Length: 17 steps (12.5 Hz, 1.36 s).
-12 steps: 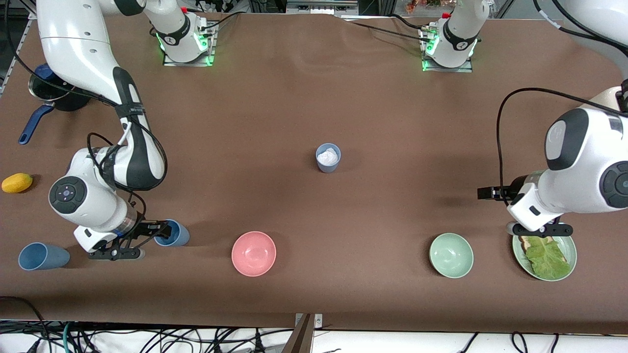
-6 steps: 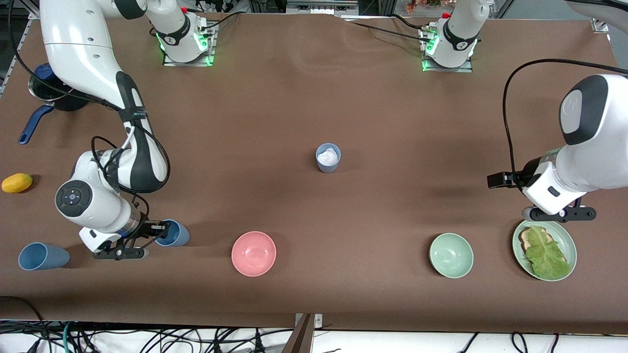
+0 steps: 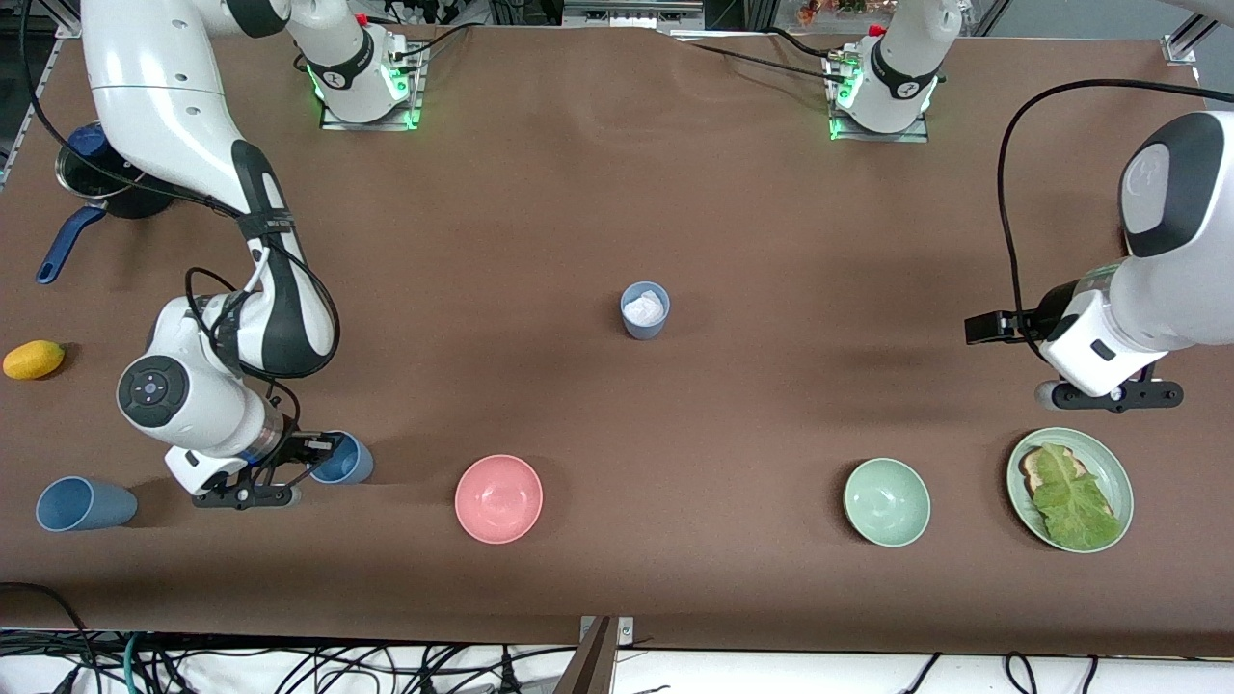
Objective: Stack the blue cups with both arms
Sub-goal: 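Carry the blue cup with the right gripper over the light blue cup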
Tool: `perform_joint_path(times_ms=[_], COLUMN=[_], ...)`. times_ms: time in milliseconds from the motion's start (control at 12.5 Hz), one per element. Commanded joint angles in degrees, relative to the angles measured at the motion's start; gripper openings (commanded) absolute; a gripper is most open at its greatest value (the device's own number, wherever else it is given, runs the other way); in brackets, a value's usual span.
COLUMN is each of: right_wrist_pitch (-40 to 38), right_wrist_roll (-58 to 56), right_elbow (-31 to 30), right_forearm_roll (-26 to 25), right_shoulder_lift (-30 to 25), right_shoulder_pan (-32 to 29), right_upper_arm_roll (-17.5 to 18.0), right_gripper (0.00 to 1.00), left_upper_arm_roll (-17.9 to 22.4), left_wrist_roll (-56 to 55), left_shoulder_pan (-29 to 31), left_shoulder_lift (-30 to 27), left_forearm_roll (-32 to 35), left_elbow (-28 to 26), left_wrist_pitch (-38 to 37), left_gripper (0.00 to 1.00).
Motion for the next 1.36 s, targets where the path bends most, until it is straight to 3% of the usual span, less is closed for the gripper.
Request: perform_joint_path(times_ms=[0,241,561,802,1042,1283], right_wrist_pitch=[-1.4,-10.6,-21.8,-22.5,-22.0,-20.9], right_wrist_roll=[-0.5,1.7,18.6,33.9,52.9,63.9], right_elbow=[1.0,7.7,14.5,14.9,16.5,17.0], right_forearm_roll=[2.5,5.5,5.7,5.6,4.3,1.6], right_shoulder_lift=[-0.7,-1.1,-2.2,-4.7,-5.0,-4.9], right_shoulder_pan=[0.2,0.3,5.9,14.0,25.0,30.4], right_upper_arm_roll=[1.6,4.1,6.2,6.2,5.5,5.8], right_gripper=[0.0,0.0,0.0,0.0,0.0,0.0], left_upper_arm_roll=[0.2,0.3,0.6,6.0,7.6,7.8], left_wrist_roll=[4.4,4.7,4.7,5.9,6.0,6.0], left_shoulder_pan=[-0.2,-0.2,-0.5,-3.2,-5.7,-7.7], left_shoulder_lift=[-12.5,-13.0,-13.8,-15.5,-17.1,-16.5], left_forearm_roll=[-1.7,-1.3,-1.1,-1.8,-1.3,-0.5], left_elbow=[-16.3,-18.7,-23.4,-25.7,-23.4,-17.7], left_wrist_pitch=[8.3,9.2,15.5,15.9,15.8,15.7], left_gripper=[1.0,1.0,1.0,1.0,1.0,1.0])
